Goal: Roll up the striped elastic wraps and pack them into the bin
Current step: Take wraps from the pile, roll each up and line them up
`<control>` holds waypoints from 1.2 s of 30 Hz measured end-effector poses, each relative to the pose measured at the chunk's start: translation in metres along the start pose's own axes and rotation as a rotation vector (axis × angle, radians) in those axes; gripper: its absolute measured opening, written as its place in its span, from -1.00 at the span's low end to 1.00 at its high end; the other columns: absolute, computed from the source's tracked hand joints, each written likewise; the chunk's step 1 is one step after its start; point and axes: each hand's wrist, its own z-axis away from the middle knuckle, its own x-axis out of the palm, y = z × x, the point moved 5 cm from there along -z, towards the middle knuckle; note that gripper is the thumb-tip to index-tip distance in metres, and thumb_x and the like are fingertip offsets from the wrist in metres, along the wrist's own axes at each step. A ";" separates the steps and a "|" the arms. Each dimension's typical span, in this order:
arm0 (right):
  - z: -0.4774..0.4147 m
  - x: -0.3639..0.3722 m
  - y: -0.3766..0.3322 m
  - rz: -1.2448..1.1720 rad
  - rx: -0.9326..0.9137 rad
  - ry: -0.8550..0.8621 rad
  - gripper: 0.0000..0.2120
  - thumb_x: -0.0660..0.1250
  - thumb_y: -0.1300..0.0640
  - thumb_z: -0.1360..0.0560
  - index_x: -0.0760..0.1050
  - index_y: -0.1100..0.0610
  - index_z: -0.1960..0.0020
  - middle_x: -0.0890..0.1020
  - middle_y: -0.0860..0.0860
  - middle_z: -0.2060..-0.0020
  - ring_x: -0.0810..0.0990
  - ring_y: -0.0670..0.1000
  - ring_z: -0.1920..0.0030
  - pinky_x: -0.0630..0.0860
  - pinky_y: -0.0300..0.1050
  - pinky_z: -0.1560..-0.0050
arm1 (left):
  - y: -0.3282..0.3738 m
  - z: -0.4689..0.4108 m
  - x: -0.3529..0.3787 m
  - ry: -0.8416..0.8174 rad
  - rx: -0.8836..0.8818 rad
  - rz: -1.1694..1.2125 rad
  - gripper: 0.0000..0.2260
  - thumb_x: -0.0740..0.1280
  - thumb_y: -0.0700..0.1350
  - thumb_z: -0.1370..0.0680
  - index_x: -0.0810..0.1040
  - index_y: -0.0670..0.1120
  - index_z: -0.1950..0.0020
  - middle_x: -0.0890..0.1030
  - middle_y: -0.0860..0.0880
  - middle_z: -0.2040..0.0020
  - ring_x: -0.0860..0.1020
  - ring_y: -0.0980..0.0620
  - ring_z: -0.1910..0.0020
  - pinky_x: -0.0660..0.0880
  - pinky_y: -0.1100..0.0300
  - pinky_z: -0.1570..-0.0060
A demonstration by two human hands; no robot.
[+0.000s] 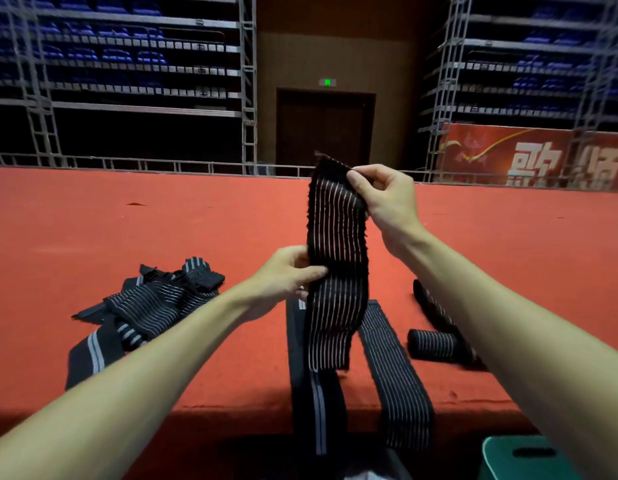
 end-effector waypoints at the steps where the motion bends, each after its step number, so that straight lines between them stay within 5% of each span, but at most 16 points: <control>1: -0.004 -0.005 -0.002 0.010 -0.006 0.008 -0.91 0.38 0.24 -0.51 0.58 0.10 0.15 0.60 -0.07 0.35 0.50 -0.27 0.44 0.37 -0.41 0.44 | 0.008 -0.001 0.006 -0.025 0.008 0.070 -0.83 0.27 -0.28 -0.58 0.56 -0.05 -0.07 0.63 0.00 0.03 0.56 0.05 0.10 0.47 0.14 0.18; 8: -0.002 -0.028 0.037 0.242 0.079 -0.126 -0.96 0.42 0.24 -0.48 0.57 0.15 0.11 0.57 -0.08 0.32 0.47 -0.30 0.41 0.34 -0.44 0.42 | -0.010 0.002 0.040 -0.166 -0.094 0.194 -0.85 0.27 -0.29 -0.57 0.53 -0.15 -0.12 0.65 0.06 0.18 0.58 0.16 0.34 0.50 0.28 0.37; 14: 0.017 -0.035 0.116 0.428 0.280 -0.269 -0.94 0.44 0.28 -0.45 0.60 0.19 0.08 0.59 0.03 0.32 0.50 -0.09 0.48 0.47 -0.23 0.47 | -0.103 -0.014 0.049 -0.060 -0.277 0.130 -0.90 0.27 -0.32 -0.58 0.54 -0.17 0.00 0.50 -0.01 0.28 0.35 0.19 0.46 0.33 0.37 0.48; 16: 0.018 -0.032 0.139 0.492 0.288 -0.290 -0.94 0.43 0.29 -0.46 0.60 0.20 0.07 0.61 0.05 0.31 0.52 -0.08 0.50 0.53 -0.24 0.46 | -0.129 -0.023 0.045 0.012 -0.292 -0.013 -0.95 0.32 -0.27 -0.56 0.49 -0.14 0.06 0.45 -0.06 0.26 0.39 0.13 0.42 0.37 0.29 0.42; 20: 0.012 -0.021 0.192 0.599 0.300 -0.342 -0.95 0.42 0.27 -0.47 0.61 0.24 0.07 0.64 0.17 0.30 0.58 0.00 0.47 0.59 -0.22 0.40 | -0.162 -0.043 0.031 0.121 -0.279 -0.266 -0.64 0.40 -0.09 -0.52 0.31 -0.04 -0.22 0.43 -0.05 0.25 0.45 0.04 0.34 0.39 0.14 0.28; 24: 0.002 -0.012 0.252 0.686 0.348 -0.370 -0.94 0.45 0.22 -0.46 0.62 0.22 0.09 0.67 0.12 0.28 0.60 -0.03 0.42 0.56 -0.25 0.38 | -0.182 -0.061 0.022 0.179 -0.202 -0.392 -0.54 0.44 -0.09 -0.49 0.27 -0.01 -0.27 0.42 0.00 0.29 0.46 0.07 0.38 0.48 0.07 0.27; 27: 0.000 -0.007 0.291 0.728 0.405 -0.394 -0.93 0.46 0.20 -0.45 0.63 0.20 0.10 0.67 0.10 0.24 0.59 -0.06 0.38 0.55 -0.22 0.26 | -0.195 -0.074 0.020 0.184 -0.148 -0.541 -0.56 0.44 -0.03 -0.47 0.33 0.01 -0.26 0.42 0.07 0.23 0.46 0.09 0.22 0.41 0.09 0.03; 31: 0.008 0.003 0.330 0.708 0.516 -0.439 -0.93 0.48 0.24 -0.43 0.63 0.24 0.12 0.67 0.16 0.28 0.51 -0.20 0.58 0.46 -0.38 0.50 | -0.208 -0.083 0.023 0.107 -0.143 -0.766 -0.70 0.39 0.06 -0.48 0.46 0.07 -0.18 0.34 0.11 0.04 0.33 0.09 -0.10 0.19 0.23 -0.08; 36: 0.018 0.008 0.351 0.683 0.618 -0.468 -0.87 0.50 0.26 -0.40 0.60 0.27 0.11 0.68 0.19 0.25 0.57 -0.04 0.47 0.60 -0.22 0.35 | -0.208 -0.091 0.024 0.078 -0.109 -0.869 -0.83 0.34 0.08 -0.49 0.59 0.14 -0.06 0.24 0.15 -0.09 0.15 0.17 -0.10 0.07 0.28 -0.07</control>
